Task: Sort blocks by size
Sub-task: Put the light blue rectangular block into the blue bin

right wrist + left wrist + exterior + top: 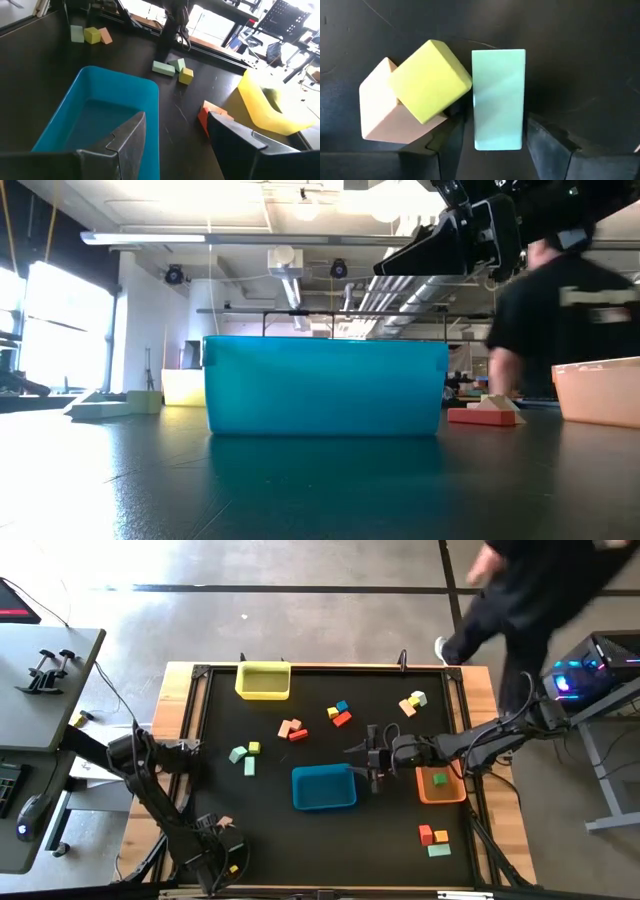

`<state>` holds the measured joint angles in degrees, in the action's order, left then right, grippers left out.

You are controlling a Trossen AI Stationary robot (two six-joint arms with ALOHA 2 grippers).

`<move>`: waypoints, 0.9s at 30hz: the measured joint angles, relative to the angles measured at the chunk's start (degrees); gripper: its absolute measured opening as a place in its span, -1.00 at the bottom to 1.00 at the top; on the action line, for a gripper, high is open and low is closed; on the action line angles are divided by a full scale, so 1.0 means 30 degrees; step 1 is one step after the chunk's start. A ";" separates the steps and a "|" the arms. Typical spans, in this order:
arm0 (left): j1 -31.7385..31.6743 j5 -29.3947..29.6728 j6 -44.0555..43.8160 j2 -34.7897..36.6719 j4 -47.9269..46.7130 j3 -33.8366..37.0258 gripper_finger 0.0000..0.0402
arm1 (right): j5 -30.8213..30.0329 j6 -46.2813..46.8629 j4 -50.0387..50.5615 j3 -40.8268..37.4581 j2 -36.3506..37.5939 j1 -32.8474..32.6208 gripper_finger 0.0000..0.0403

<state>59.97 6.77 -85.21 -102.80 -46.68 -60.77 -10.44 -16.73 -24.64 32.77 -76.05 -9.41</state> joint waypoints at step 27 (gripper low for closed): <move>-0.5505 0.4514 1.2136 0.4725 0.2629 -0.0838 -0.57 | -0.2849 0.1637 0.1619 0.0000 0.0007 -0.2936 0.03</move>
<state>43.45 20.31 -48.80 -88.63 -38.79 -63.29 -18.98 -11.82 -19.79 32.77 -76.03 -18.22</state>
